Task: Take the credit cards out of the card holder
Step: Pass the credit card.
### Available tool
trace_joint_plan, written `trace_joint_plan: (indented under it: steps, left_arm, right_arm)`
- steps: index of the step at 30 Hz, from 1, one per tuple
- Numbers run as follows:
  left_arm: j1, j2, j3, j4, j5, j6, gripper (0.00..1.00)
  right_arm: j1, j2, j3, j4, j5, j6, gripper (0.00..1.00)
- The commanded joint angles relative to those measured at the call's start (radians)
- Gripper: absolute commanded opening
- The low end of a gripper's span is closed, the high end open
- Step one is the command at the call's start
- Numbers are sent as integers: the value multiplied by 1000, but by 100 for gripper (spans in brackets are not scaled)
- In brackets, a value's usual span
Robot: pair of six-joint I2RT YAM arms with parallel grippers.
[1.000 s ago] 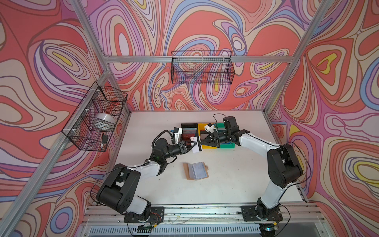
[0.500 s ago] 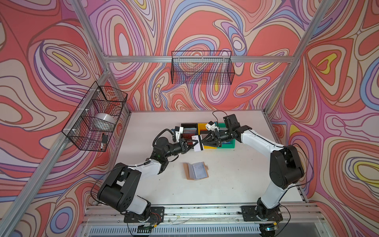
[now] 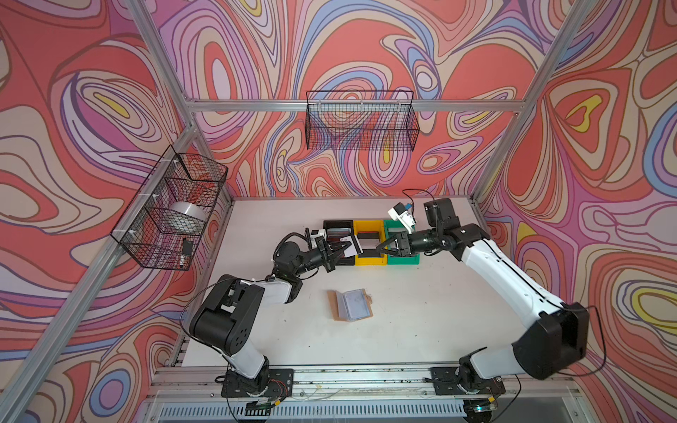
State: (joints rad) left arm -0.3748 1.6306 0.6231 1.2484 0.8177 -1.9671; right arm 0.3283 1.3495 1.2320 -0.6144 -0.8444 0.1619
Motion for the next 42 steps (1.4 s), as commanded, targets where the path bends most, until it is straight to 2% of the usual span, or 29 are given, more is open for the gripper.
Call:
trace_joint_plan:
  steps: [1, 3, 5, 7, 10, 13, 18, 25, 30, 35, 38, 39, 40, 42]
  left_arm:
    - [1, -67, 3, 91, -73, -387, 0]
    - [1, -126, 10, 1, -101, -439, 0]
    - [1, -199, 45, -172, -80, -422, 0]
    - [2, -243, 76, -278, -90, -415, 0]
    - [2, -266, 114, -315, -99, -440, 0]
    - [3, -272, 100, -292, -141, -463, 0]
    - [1, -306, 47, -288, -192, -486, 0]
    - [0, -322, 23, -292, -220, -536, 0]
    - [-9, -328, 2, -296, -299, -539, 0]
    - [-14, -286, -4, -236, -292, -570, 0]
    - [-13, -260, 2, -207, -287, -576, 0]
    - [-15, -251, 3, -196, -287, -579, 0]
    - [-16, -244, 6, -193, -280, -579, 0]
    - [-19, -237, 6, -193, -274, -581, 0]
  right_arm:
    - [-1, -159, -194, 265, 140, -170, 26]
    - [1, -239, -314, 420, 152, -224, 27]
    - [1, -277, -376, 503, 160, -276, 27]
    - [1, -257, -348, 498, 163, -284, 27]
    - [8, -218, -315, 504, 171, -324, 27]
    - [14, -177, -288, 516, 192, -397, 25]
    - [24, -109, -279, 576, 151, -630, 15]
    - [31, 19, -198, 600, 142, -854, 17]
    - [55, 85, -155, 597, 183, -992, 16]
    - [75, 151, -115, 614, 187, -1150, 15]
    - [92, 183, -104, 670, 211, -1233, 25]
    - [95, 192, -106, 698, 216, -1256, 31]
    - [97, 201, -107, 723, 222, -1285, 43]
    - [98, 221, -103, 762, 237, -1334, 43]
